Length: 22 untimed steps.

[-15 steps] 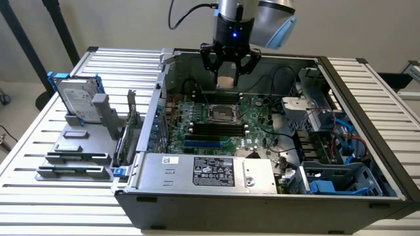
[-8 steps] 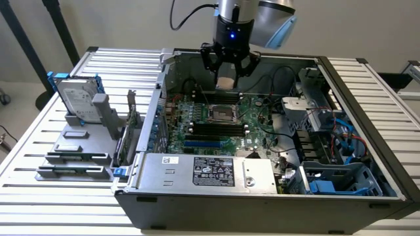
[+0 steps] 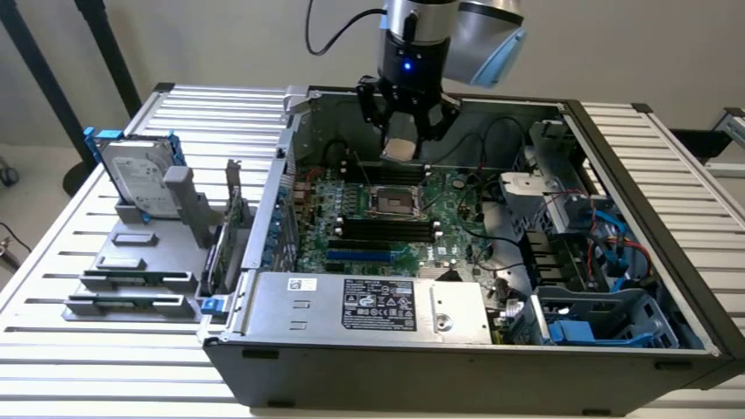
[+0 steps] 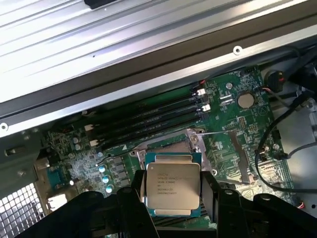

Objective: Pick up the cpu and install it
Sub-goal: 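Place the cpu into insertion slot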

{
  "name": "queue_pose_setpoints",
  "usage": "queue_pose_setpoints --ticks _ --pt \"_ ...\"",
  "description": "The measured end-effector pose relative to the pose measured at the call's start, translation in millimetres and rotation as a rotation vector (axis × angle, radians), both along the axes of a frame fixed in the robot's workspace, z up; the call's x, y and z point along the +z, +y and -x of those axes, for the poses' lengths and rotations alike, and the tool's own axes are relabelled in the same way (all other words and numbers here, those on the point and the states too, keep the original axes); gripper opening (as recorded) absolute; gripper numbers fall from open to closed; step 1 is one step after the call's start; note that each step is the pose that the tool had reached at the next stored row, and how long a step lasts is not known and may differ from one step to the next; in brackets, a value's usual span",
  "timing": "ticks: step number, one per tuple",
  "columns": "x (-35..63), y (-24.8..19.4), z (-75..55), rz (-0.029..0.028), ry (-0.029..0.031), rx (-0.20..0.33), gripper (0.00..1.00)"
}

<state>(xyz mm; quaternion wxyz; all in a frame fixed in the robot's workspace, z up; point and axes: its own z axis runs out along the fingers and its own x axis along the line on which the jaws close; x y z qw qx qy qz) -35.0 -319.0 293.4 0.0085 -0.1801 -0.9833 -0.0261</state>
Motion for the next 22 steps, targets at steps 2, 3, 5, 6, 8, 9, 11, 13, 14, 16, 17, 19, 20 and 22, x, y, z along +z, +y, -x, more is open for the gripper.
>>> queue_pose_setpoints --ticks 2,3,5,6,8,9,11,13,14,16,17,19,20,22 --pt "-1.0 0.0 0.0 0.0001 0.0000 -0.036 0.55" --pt "-1.5 0.0 0.0 0.0001 0.0000 -0.054 0.55" --pt "-2.6 0.0 0.0 0.0001 0.0001 -0.091 0.55" --pt "-3.1 0.0 0.0 0.0001 0.0001 -0.109 0.55" --pt "-4.1 0.0 0.0 0.0001 0.0001 -0.145 0.55" --pt "-4.7 0.0 0.0 0.0001 0.0001 -0.163 0.55" --pt "-5.7 0.0 0.0 0.0001 0.0001 -0.201 0.55" --pt "-6.6 0.0 0.0 0.0000 0.0000 -0.237 0.55" --pt "-7.1 0.0 0.0 0.0000 0.0000 -0.255 0.55" --pt "-8.0 0.0 0.0 0.0001 0.0001 -0.290 0.55" --pt "-8.5 0.0 0.0 0.0000 0.0000 -0.309 0.55" --pt "-9.4 0.0 0.0 0.0000 0.0001 -0.345 0.55" --pt "-9.8 0.0 0.0 0.0001 0.0001 -0.363 0.55" --pt "-10.8 0.0 0.0 0.0000 0.0001 -0.401 0.55"
